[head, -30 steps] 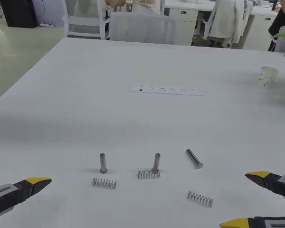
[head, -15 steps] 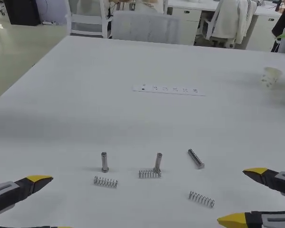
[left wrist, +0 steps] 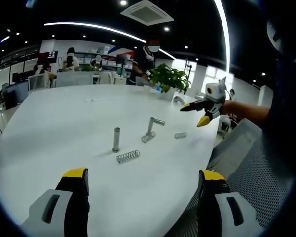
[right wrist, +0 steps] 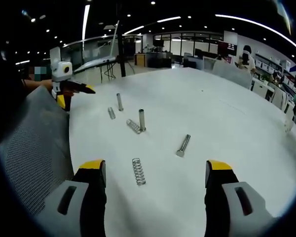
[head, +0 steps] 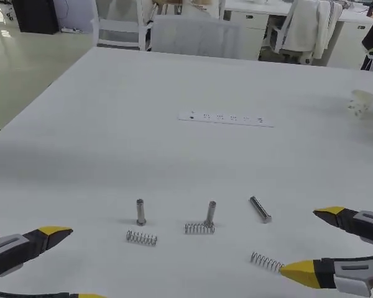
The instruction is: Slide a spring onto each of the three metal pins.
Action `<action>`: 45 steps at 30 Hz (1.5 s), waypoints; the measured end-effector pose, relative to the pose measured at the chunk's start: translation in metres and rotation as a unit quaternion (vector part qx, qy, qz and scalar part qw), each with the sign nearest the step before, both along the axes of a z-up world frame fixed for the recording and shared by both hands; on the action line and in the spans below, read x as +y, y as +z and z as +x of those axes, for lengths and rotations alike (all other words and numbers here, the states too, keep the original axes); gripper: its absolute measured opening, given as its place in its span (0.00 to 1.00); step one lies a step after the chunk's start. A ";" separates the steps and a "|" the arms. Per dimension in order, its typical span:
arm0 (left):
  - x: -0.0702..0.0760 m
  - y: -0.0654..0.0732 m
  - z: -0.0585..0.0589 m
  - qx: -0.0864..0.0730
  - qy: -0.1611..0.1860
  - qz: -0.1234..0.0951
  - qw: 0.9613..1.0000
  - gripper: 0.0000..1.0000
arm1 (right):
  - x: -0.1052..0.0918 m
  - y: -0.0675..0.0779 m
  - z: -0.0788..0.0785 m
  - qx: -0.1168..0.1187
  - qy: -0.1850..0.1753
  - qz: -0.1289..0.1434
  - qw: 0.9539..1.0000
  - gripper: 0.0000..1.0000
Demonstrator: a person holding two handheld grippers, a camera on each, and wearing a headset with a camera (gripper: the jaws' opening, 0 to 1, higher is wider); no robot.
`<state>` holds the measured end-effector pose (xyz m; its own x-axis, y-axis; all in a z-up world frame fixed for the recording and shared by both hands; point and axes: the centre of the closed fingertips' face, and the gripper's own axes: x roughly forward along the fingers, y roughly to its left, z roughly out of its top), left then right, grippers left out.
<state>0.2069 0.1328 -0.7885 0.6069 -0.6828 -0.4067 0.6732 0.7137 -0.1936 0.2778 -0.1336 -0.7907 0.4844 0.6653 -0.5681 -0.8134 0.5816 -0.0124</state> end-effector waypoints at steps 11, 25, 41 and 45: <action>0.000 0.002 0.001 -0.002 0.000 0.001 1.000 0.89 | 0.007 0.006 0.023 -0.008 0.005 -0.011 1.000 0.82; 0.002 0.001 0.001 -0.001 0.002 0.001 1.000 0.89 | 0.015 0.007 0.045 -0.008 0.014 -0.025 1.000 0.79; 0.003 0.000 0.004 0.003 0.003 0.003 1.000 0.89 | 0.032 -0.003 0.075 0.007 0.017 -0.033 0.999 0.76; 0.003 0.000 0.005 0.004 0.004 0.002 1.000 0.89 | 0.035 -0.008 0.082 0.014 0.014 -0.038 0.999 0.74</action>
